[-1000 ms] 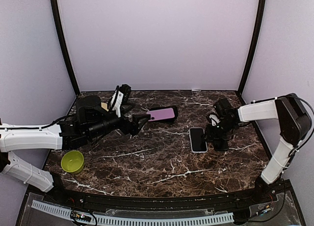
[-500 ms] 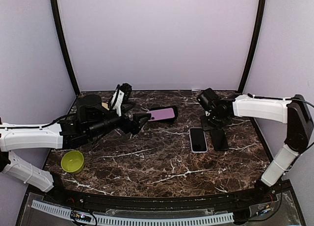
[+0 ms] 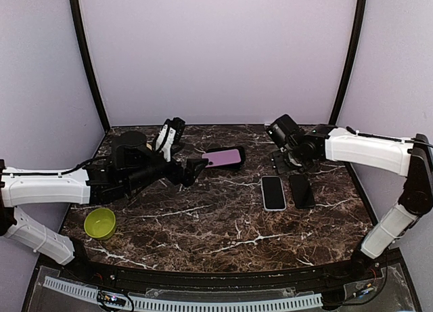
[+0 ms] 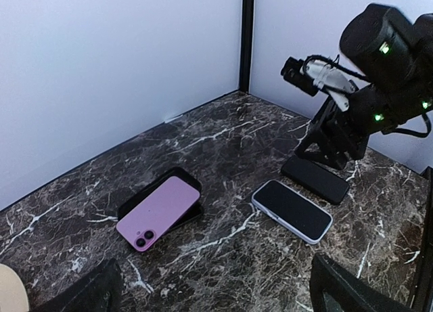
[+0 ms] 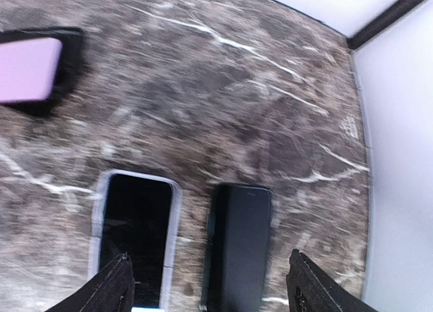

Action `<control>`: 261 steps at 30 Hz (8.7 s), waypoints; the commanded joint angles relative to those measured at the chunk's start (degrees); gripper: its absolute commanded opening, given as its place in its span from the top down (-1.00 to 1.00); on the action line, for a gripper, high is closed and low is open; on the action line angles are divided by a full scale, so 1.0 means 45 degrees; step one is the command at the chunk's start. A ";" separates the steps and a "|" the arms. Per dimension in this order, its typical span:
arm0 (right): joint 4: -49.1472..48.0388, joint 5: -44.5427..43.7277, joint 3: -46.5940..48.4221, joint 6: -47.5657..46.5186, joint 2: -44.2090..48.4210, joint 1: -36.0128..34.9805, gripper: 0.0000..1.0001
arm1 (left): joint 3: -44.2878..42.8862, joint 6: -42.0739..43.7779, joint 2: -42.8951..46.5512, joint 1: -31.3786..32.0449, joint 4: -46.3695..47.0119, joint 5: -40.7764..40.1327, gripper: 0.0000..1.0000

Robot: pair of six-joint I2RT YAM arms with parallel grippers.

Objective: Put the phone into the phone case
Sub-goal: Place the phone with the phone case at the center of the board, then pick up the phone at the center of the board, then place the phone at the center of the board, then pick up the phone case from the center of the board, then place the phone case at the center of the board.

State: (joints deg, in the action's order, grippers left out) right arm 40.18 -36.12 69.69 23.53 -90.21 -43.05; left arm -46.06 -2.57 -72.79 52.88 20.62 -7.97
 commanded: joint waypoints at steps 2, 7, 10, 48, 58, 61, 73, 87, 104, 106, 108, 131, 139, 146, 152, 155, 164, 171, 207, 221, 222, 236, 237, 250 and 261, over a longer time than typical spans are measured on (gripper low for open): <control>-0.3923 0.4438 0.0339 -0.0948 0.0960 -0.0066 -0.50 | -0.0941 0.0055 -0.0326 0.0009 -0.1100 -0.0948 -0.98; -0.4535 0.6431 0.1853 -0.0871 -0.0492 0.0402 -0.36 | -0.1167 0.0181 -0.0449 0.0021 -0.1537 -0.1069 -0.97; -0.4373 0.7073 0.2903 -0.0574 -0.1662 0.0785 -0.22 | -0.1296 0.0262 -0.0583 0.0007 -0.1760 -0.1398 -0.97; -0.3715 1.0051 0.8135 -0.0308 -0.9701 0.2359 -0.18 | -0.2222 0.0964 -0.2227 0.0012 -0.3134 -0.2315 -0.97; -0.4501 1.2154 0.7164 0.0589 -0.9581 0.2486 -0.08 | -0.2375 0.1018 -0.2303 0.0008 -0.3336 -0.2235 -0.98; -0.4988 1.2420 0.6597 0.0838 -0.9294 0.2546 0.19 | -0.2370 0.0972 -0.2204 0.0010 -0.3351 -0.2031 -0.97; -0.5652 1.4273 0.6371 0.1583 -0.9277 0.2826 0.13 | -0.2415 0.1171 -0.1907 0.0022 -0.3358 -0.2149 -0.97; -0.6430 1.6366 0.6576 0.2232 -1.0639 0.3101 0.30 | -0.2414 0.1176 -0.1804 0.0009 -0.3351 -0.1878 -0.97; -1.0007 1.8348 0.3997 0.3535 -0.8712 0.3326 1.00 | -0.2391 0.1254 -0.1724 0.0021 -0.3326 -0.1749 -0.97; -1.0221 1.8042 0.3666 0.3552 -0.8193 0.3316 1.00 | -0.2382 0.1264 -0.1730 0.0020 -0.3332 -0.1765 -0.97; -1.0240 1.7600 0.3339 0.3346 -0.7649 0.3269 1.00 | -0.2371 0.1287 -0.1733 0.0018 -0.3318 -0.1816 -0.97; -0.6915 0.8943 0.0101 -0.1641 -0.2139 0.0113 1.00 | -0.2688 0.1067 -0.2338 0.0007 -0.3747 -0.3075 -0.98; -0.6363 0.4462 0.0173 -0.4324 -0.1430 -0.1637 1.00 | -0.2182 -0.0551 -0.2172 -0.0538 -0.3406 -0.3717 -0.92; -0.7006 0.0371 0.0349 -0.7600 -0.2717 -0.3913 1.00 | -0.2199 -0.1933 -0.2244 -0.1587 -0.3853 -0.3544 -0.91; -0.7671 -0.1983 0.0605 -0.9589 -0.4032 -0.5408 1.00 | -0.2205 -0.1878 -0.2270 -0.1630 -0.3841 -0.3635 -0.91; -0.8224 -0.2838 0.0621 -1.0624 -0.4723 -0.6203 1.00 | -0.2224 -0.1752 -0.2221 -0.1677 -0.3840 -0.3810 -0.91; -0.8871 -0.4182 0.1181 -1.2112 -0.7247 -0.7571 1.00 | -0.2205 -0.1537 -0.2012 -0.1849 -0.3774 -0.3974 -0.91; -0.9024 -0.4347 0.1676 -1.1985 -0.8222 -0.7999 0.83 | -0.2234 -0.1511 -0.1983 -0.1849 -0.3762 -0.3798 -0.91; -0.2879 0.7255 0.5132 -0.3372 -0.4873 -0.0385 0.07 | -0.2289 -0.1090 -0.1831 -0.1842 -0.3723 -0.3564 -0.92; -0.2938 0.7122 0.8166 -0.1073 -0.8819 0.1985 -0.21 | -0.2473 -0.0904 -0.2229 -0.1850 -0.3910 -0.3502 -0.92; -0.2951 0.7188 0.8224 -0.0962 -0.8995 0.1988 -0.20 | -0.2476 -0.0936 -0.2263 -0.1859 -0.3956 -0.3381 -0.92; -0.3864 0.7779 0.7228 0.0168 -0.8993 0.2007 0.75 | -0.2633 -0.1192 -0.2423 -0.1848 -0.4207 -0.2933 -0.91; -0.3870 0.7864 0.7255 0.0194 -0.8968 0.2033 0.82 | -0.2654 -0.1180 -0.2430 -0.1849 -0.4229 -0.2964 -0.91; -0.4469 0.7343 0.6582 0.0098 -0.7308 0.2047 1.00 | -0.2642 -0.0992 -0.2112 -0.1838 -0.4148 -0.2944 -0.91; -0.5327 0.8958 0.3826 -0.3185 -0.3866 0.1458 1.00 | -0.2623 -0.0720 -0.2110 -0.1850 -0.4084 -0.2988 -0.92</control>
State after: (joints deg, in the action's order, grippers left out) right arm 19.31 0.03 92.27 17.78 -115.07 -34.57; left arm -56.66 -7.14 -83.81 44.77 2.81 -21.45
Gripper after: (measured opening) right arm 0.006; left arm 0.958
